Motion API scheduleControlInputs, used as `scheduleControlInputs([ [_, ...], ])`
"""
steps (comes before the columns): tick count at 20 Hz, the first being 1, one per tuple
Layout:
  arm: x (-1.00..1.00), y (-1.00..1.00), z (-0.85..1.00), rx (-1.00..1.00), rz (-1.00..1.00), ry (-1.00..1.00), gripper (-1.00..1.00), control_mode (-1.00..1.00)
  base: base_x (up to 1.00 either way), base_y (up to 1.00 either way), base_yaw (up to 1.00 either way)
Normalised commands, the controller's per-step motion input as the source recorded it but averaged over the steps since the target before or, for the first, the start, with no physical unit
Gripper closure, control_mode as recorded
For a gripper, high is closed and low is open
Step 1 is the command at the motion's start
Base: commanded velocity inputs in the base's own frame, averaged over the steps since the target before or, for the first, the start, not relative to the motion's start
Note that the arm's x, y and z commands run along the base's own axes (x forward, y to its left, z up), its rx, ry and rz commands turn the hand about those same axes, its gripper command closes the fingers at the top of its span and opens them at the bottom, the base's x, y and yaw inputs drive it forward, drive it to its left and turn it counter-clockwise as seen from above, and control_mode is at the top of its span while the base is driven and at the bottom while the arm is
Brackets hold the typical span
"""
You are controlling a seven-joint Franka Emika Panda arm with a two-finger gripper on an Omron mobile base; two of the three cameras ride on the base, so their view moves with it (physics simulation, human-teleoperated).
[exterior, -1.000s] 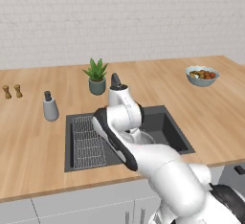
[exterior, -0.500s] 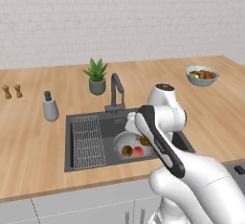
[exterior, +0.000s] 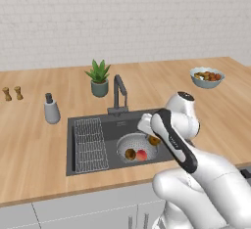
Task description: Put the colander in the sink, put the pear, peach, pear in the colander, and turn on the sink faucet and pour water over the colander.
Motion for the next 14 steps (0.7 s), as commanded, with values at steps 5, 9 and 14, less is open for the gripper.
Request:
scheduleControlInputs([
  [5, 0.63, -0.05, -0.19, 0.05, 0.0, 0.02, 1.0, -1.0, 0.0, 0.0, 0.0],
  [9, 0.5, 0.0, -0.42, 0.01, 0.01, 0.06, 1.0, -1.0, 0.0, 0.0, 0.0],
  [14, 0.38, 0.0, -0.42, 0.0, 0.01, 0.04, 1.0, -1.0, 0.0, 0.0, 0.0],
])
